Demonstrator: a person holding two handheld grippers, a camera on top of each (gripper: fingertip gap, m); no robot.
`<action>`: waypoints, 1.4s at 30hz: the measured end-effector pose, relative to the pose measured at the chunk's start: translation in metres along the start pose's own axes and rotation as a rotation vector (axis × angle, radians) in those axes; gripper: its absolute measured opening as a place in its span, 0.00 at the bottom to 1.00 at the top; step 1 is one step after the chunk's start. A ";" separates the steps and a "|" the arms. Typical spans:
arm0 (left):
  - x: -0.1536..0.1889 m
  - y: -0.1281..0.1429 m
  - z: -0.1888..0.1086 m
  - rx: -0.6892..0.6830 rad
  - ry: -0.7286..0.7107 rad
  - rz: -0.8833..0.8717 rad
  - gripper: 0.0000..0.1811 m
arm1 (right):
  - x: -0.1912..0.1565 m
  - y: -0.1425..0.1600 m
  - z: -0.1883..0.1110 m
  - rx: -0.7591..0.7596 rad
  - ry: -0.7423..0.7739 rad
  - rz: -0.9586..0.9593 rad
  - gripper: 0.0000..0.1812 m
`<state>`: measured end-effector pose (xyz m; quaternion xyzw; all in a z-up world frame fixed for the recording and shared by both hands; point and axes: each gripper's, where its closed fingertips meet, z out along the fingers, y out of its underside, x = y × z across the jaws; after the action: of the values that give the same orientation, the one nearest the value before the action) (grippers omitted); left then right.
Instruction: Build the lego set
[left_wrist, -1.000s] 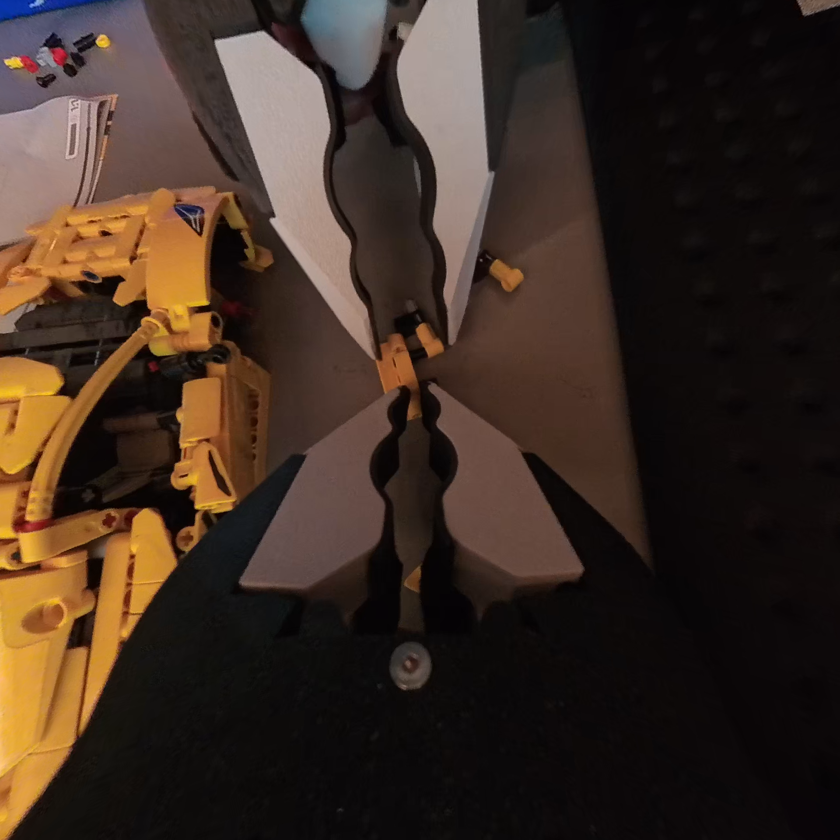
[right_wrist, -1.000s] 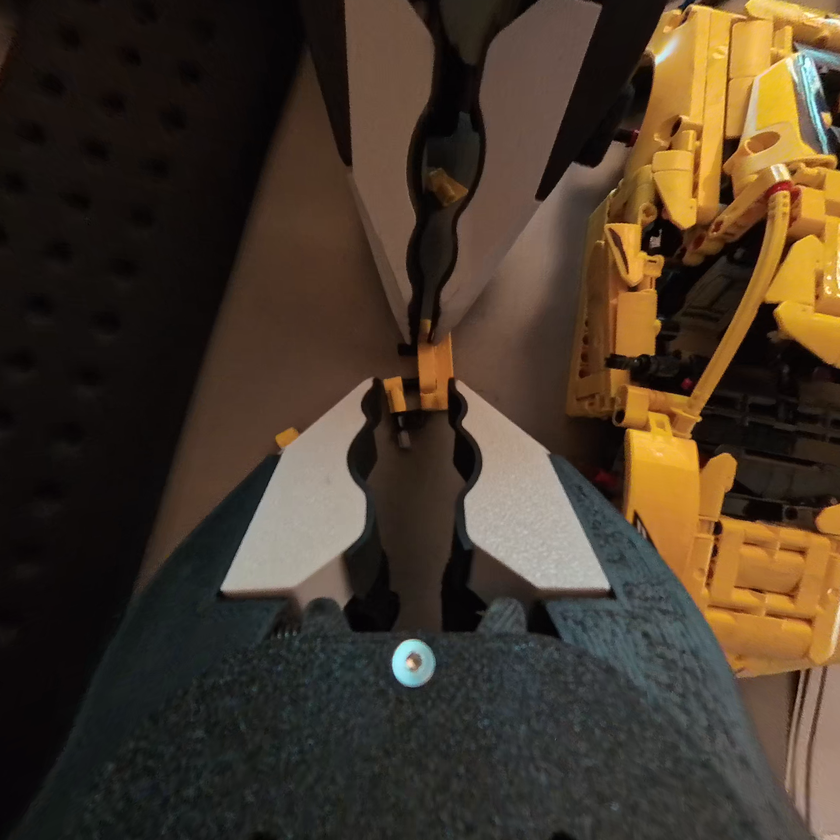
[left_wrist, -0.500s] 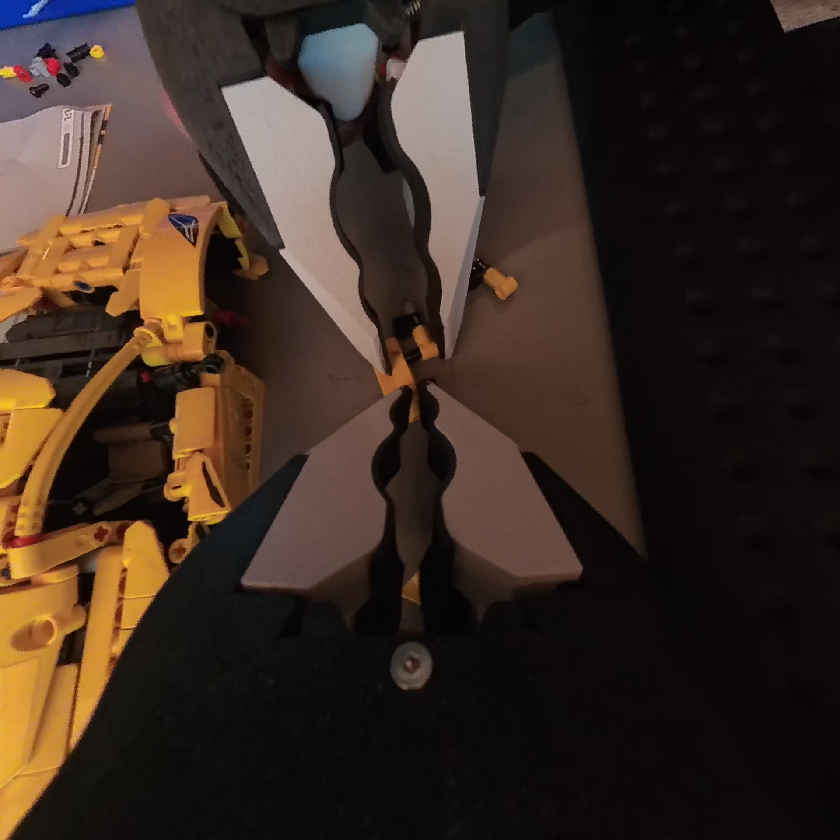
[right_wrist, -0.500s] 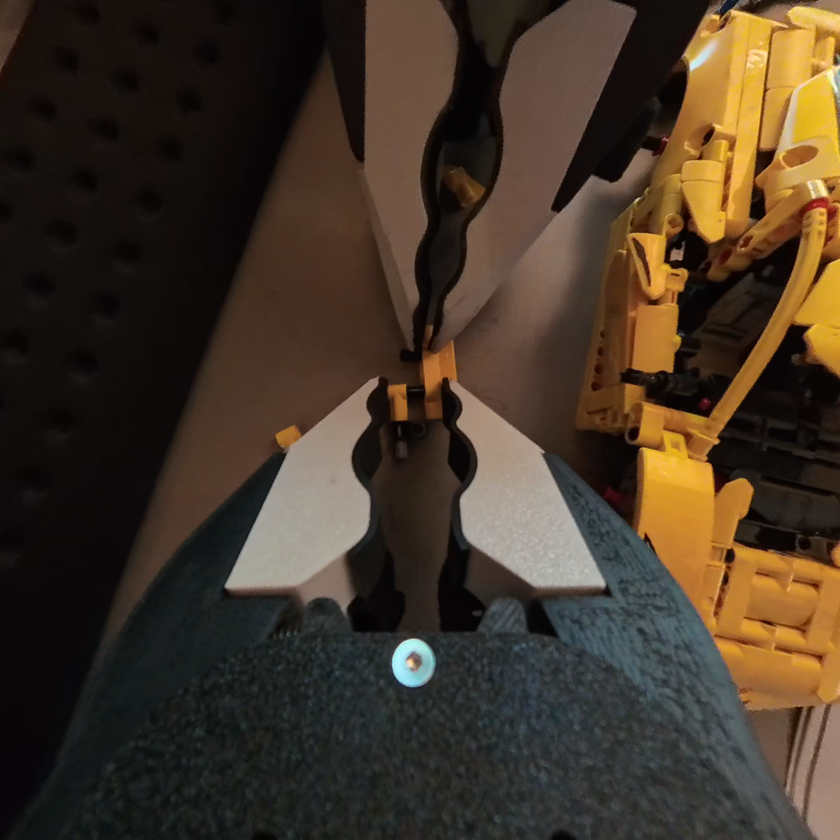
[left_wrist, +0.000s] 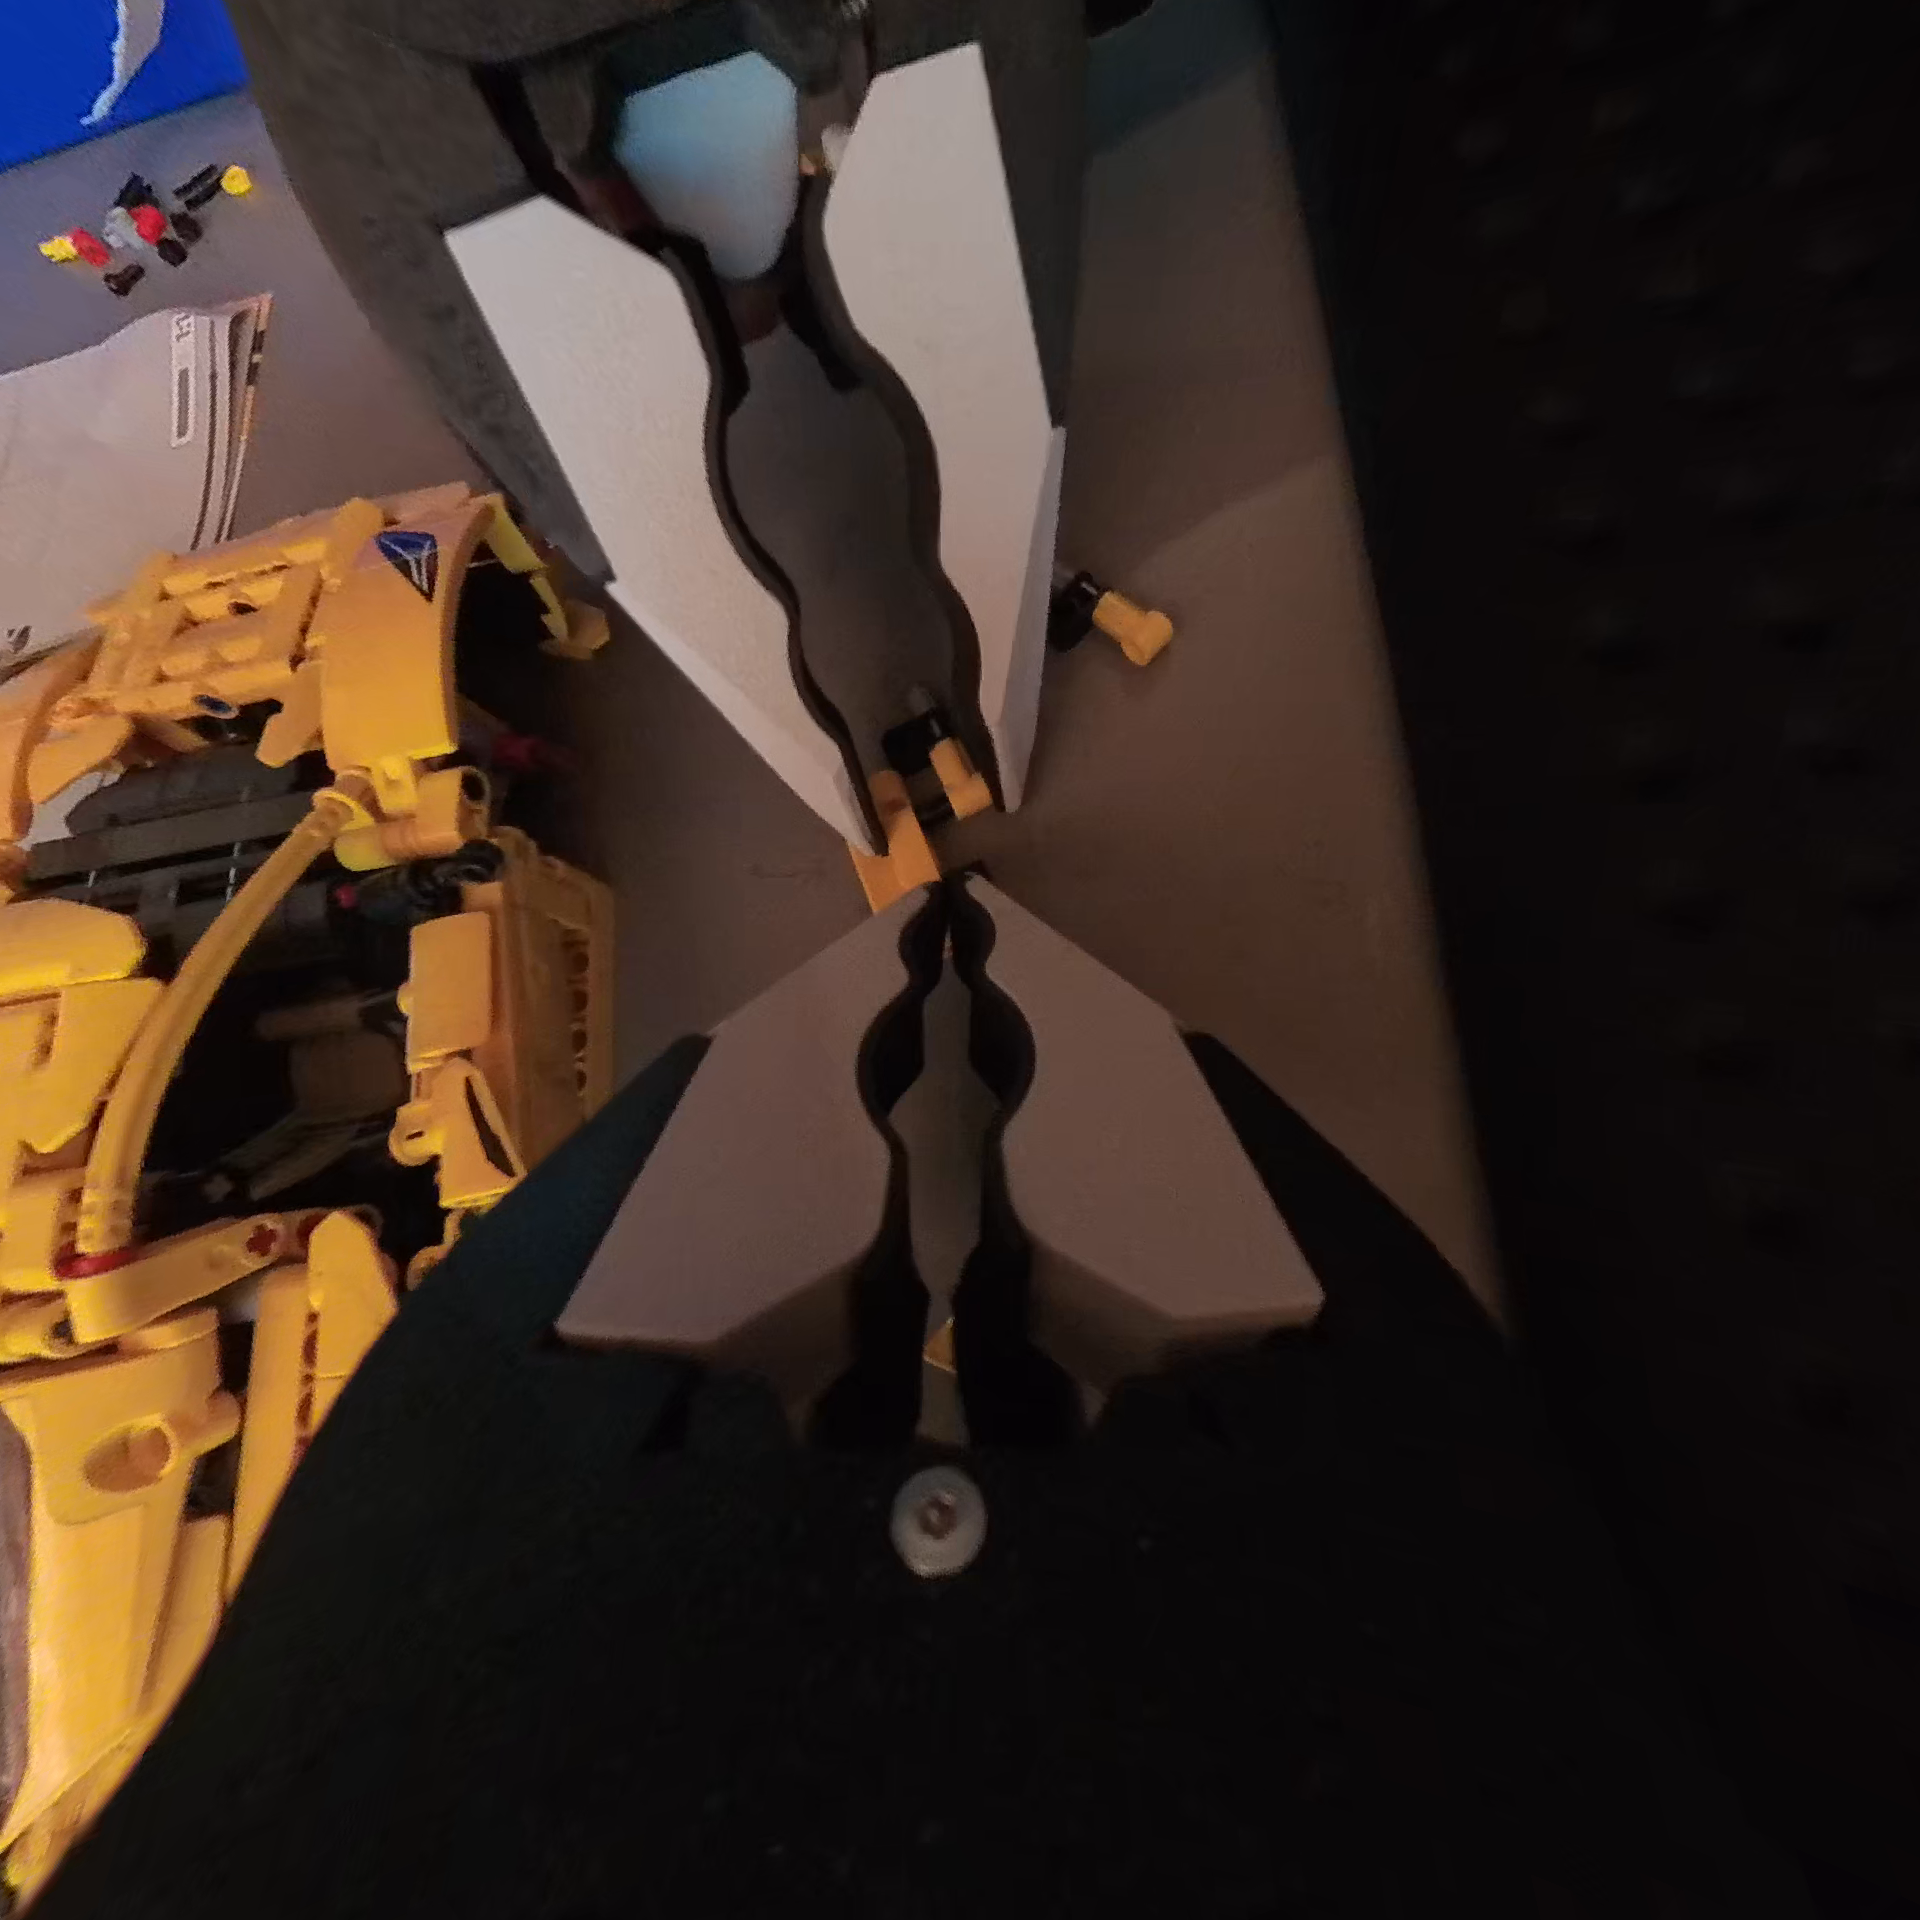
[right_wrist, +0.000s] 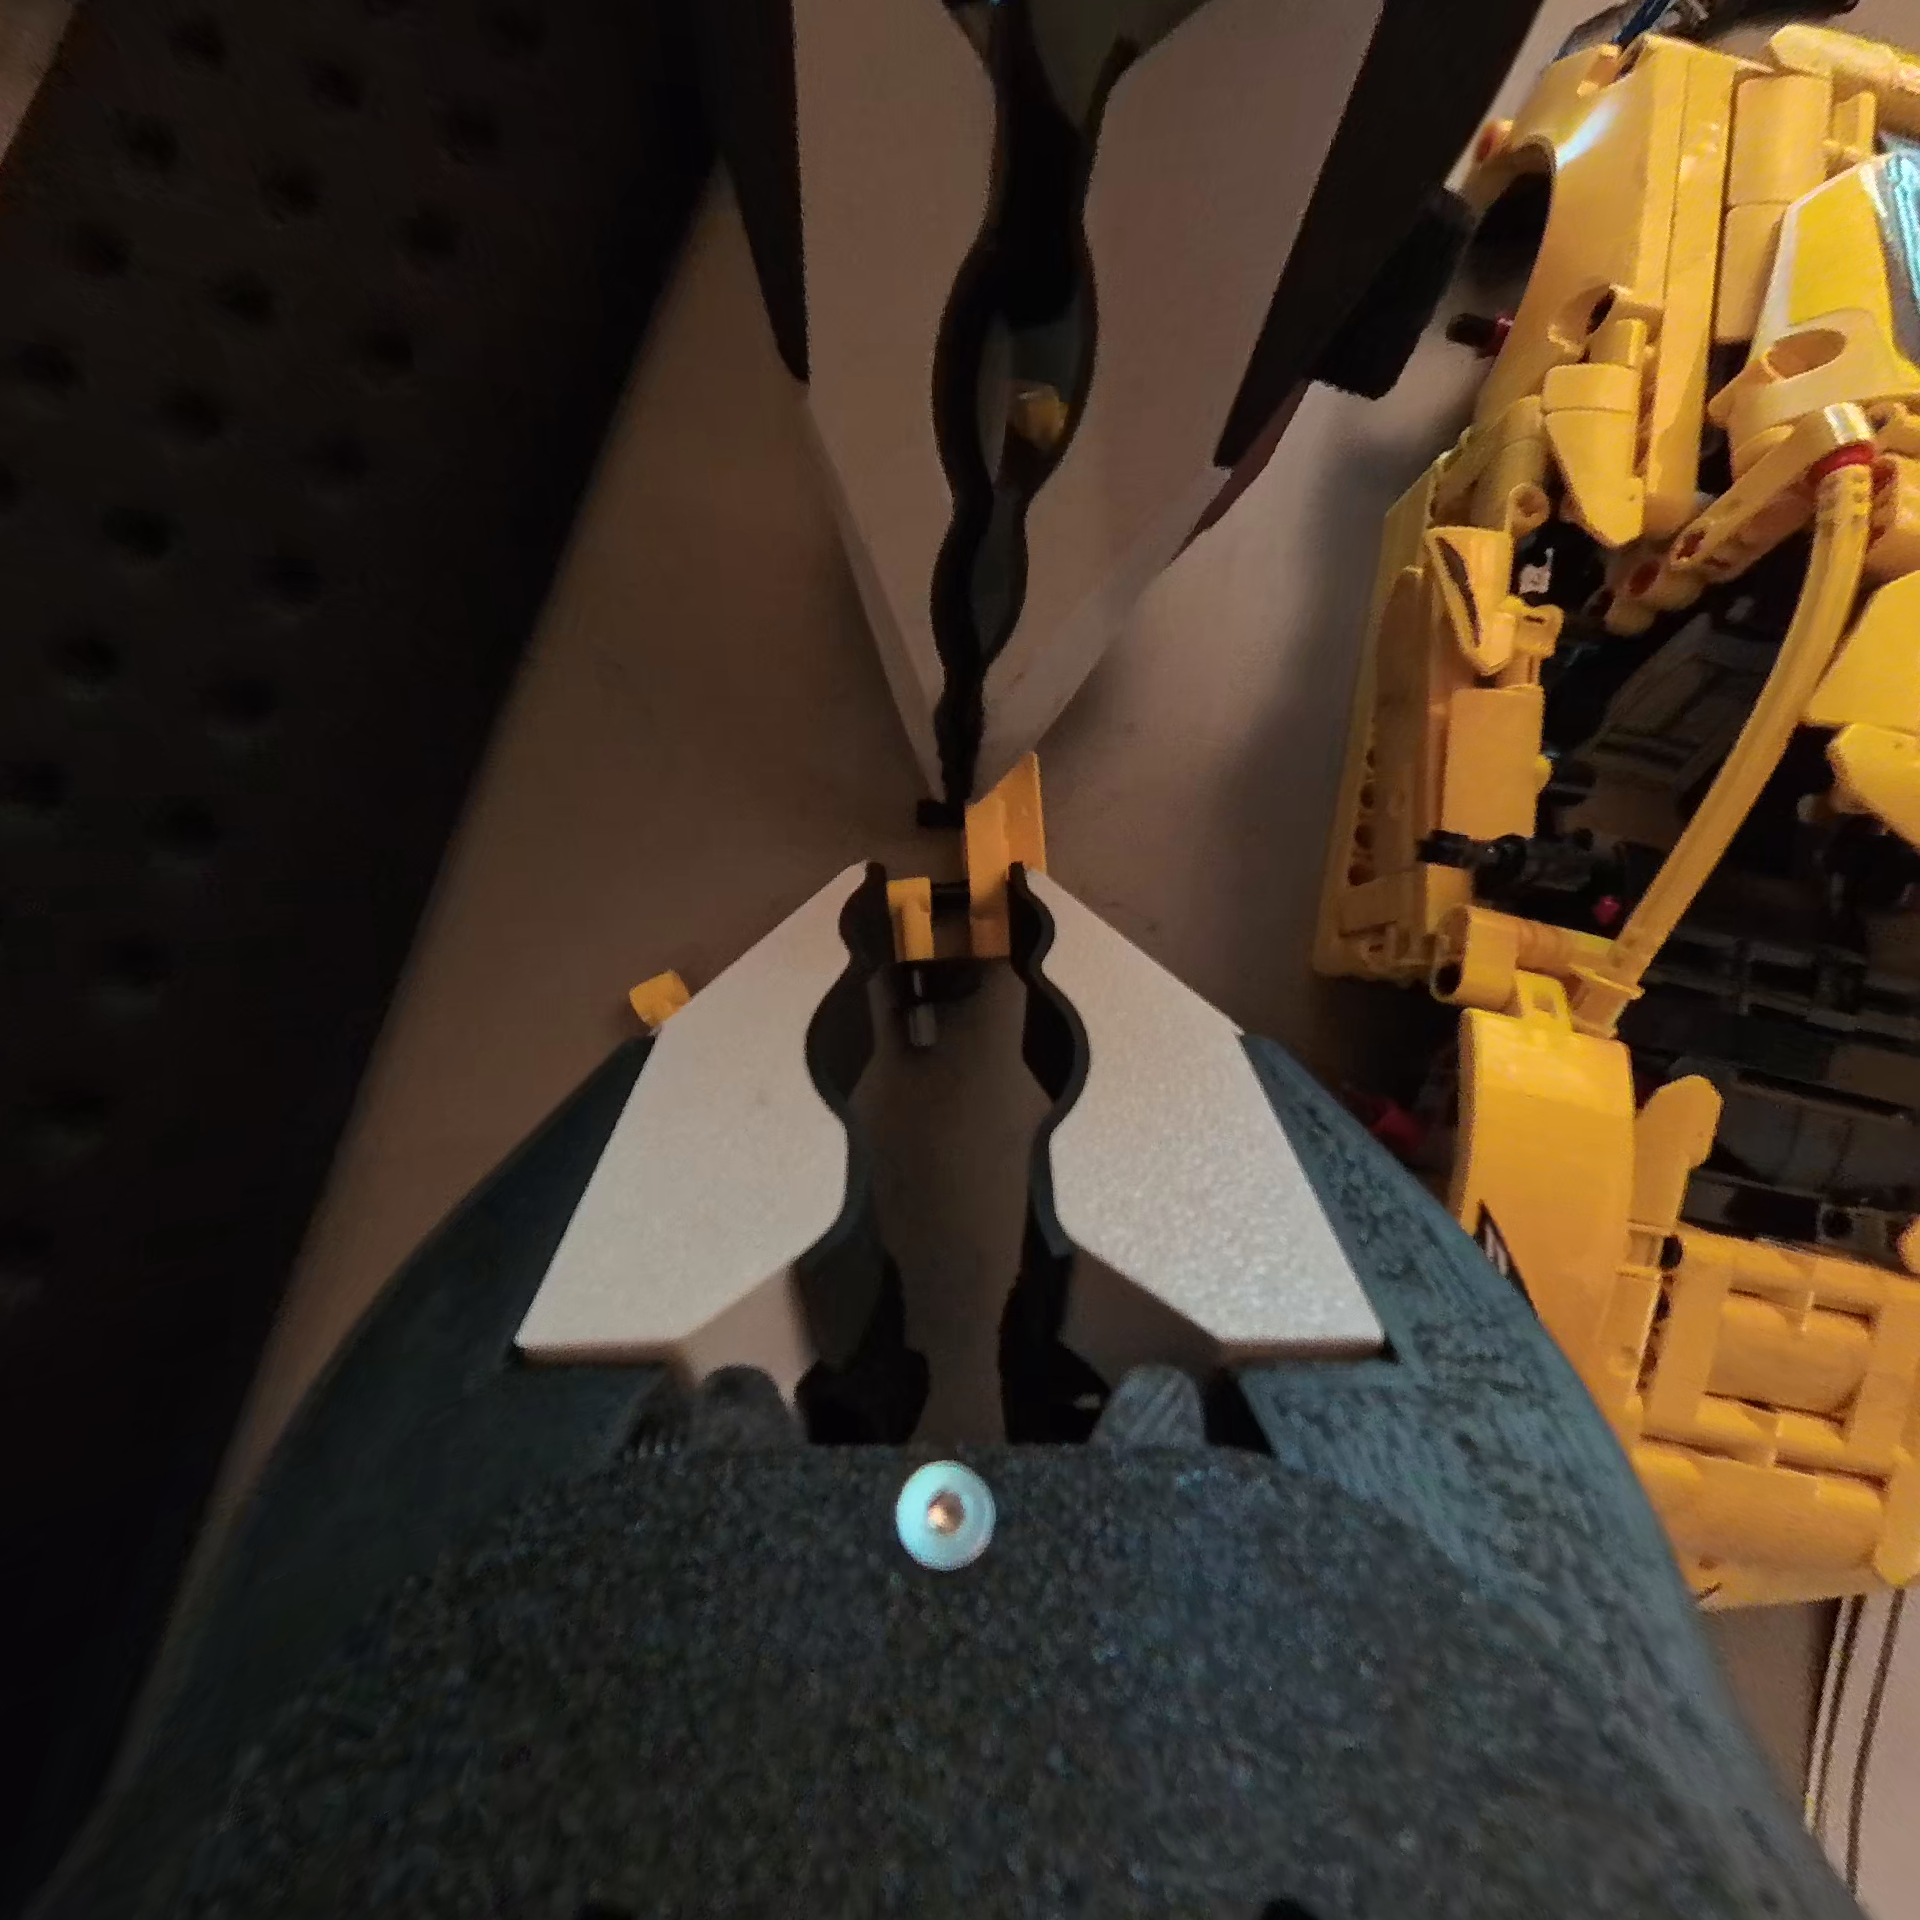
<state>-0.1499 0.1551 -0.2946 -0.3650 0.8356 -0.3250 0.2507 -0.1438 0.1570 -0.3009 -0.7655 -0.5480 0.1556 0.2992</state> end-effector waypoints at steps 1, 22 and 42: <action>0.000 0.000 0.000 0.002 0.001 -0.003 0.00 | 0.000 0.000 0.000 -0.007 0.008 -0.007 0.13; 0.002 0.000 0.000 0.008 0.018 0.006 0.00 | -0.003 -0.001 0.000 0.015 -0.003 0.058 0.13; 0.001 0.003 -0.003 0.037 0.059 -0.060 0.00 | -0.003 -0.002 0.000 0.080 -0.040 0.070 0.13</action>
<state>-0.1539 0.1568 -0.2944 -0.3754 0.8252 -0.3582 0.2229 -0.1468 0.1544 -0.3000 -0.7683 -0.5201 0.2030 0.3130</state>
